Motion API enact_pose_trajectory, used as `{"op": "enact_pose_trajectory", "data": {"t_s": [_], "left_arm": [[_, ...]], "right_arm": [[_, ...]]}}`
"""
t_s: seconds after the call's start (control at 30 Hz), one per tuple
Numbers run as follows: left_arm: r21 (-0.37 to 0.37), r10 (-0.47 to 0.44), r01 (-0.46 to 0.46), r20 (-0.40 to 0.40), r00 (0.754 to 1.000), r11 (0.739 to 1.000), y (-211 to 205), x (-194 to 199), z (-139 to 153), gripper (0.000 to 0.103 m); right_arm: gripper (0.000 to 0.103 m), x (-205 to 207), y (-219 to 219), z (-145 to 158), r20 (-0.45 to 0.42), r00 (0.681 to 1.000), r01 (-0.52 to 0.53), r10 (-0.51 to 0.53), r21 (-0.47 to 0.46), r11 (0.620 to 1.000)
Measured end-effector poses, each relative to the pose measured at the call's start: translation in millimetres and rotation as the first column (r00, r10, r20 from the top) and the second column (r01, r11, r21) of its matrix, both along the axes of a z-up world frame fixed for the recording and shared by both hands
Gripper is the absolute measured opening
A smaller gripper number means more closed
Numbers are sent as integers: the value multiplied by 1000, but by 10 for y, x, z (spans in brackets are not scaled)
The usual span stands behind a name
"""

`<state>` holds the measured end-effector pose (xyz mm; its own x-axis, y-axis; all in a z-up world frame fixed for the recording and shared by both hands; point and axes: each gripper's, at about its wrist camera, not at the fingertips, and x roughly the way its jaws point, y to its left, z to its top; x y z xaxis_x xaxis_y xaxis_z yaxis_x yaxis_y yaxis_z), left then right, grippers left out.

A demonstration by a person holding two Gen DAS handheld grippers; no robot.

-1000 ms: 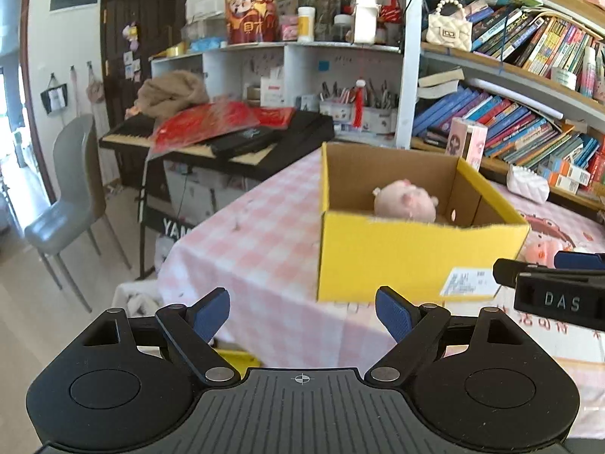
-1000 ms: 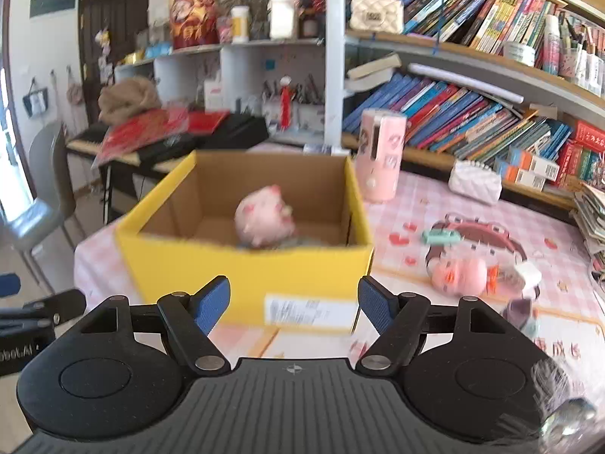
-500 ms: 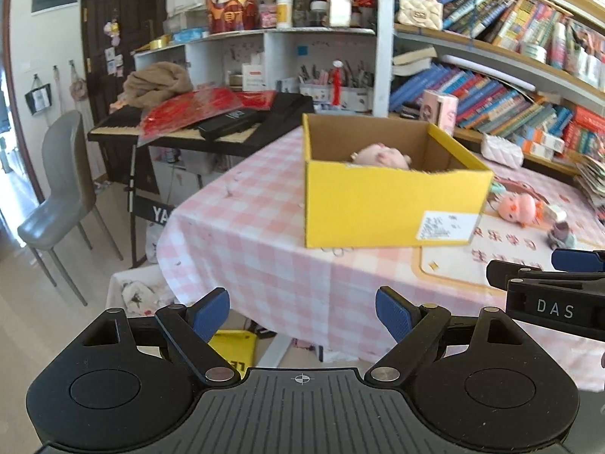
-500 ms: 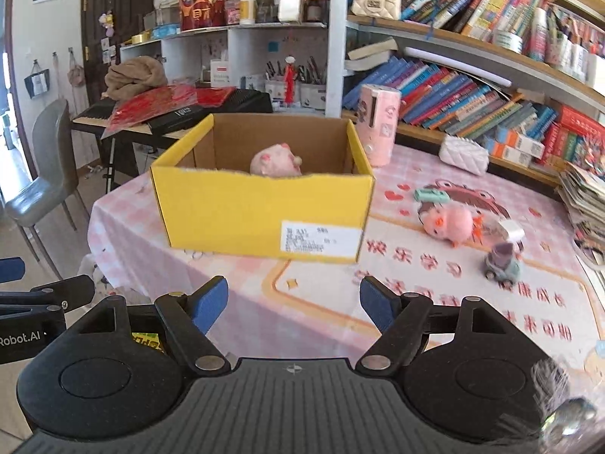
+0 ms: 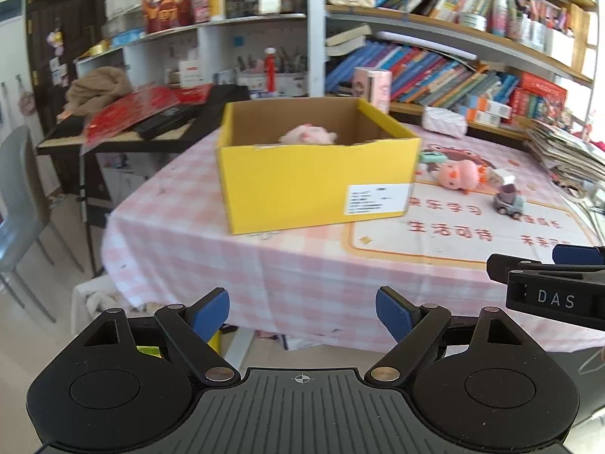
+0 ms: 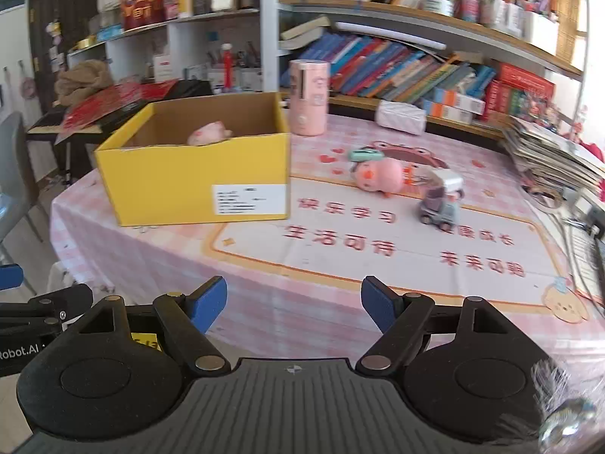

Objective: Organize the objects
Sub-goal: 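Withdraw both tools from the box toward the remaining toys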

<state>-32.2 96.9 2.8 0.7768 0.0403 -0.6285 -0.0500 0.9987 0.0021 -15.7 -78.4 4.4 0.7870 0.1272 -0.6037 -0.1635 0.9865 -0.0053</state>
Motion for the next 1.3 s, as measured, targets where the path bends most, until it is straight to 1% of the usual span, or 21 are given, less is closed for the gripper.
{"op": "enact_pose_trajectory", "data": {"t_s": [0.27,0.43,0.6,0.93,1.3], "left_arm": [[8,-131,131,-9,991,991,-463,245,-19,87],[7,-188,189,-19,982,982,-766,438,-34,87],[8,-213,213,-16,977,977,-1008,642,-24,87],[0,-185,185,-27,982,983,-1347,1103,-55,87],[10,-120,121,-75,990,993,-1618,1513,-152,87]], "right_arm": [[78,34,-499,-21,-13,990,141,-141,10,990],[78,137,-829,-35,-30,978,209,-208,11,978],[78,340,-1107,-32,-45,969,245,-244,16,969],[78,900,-1442,-54,-68,974,215,-214,5,977],[78,1659,-1634,-219,-108,990,94,-95,-19,995]]}}
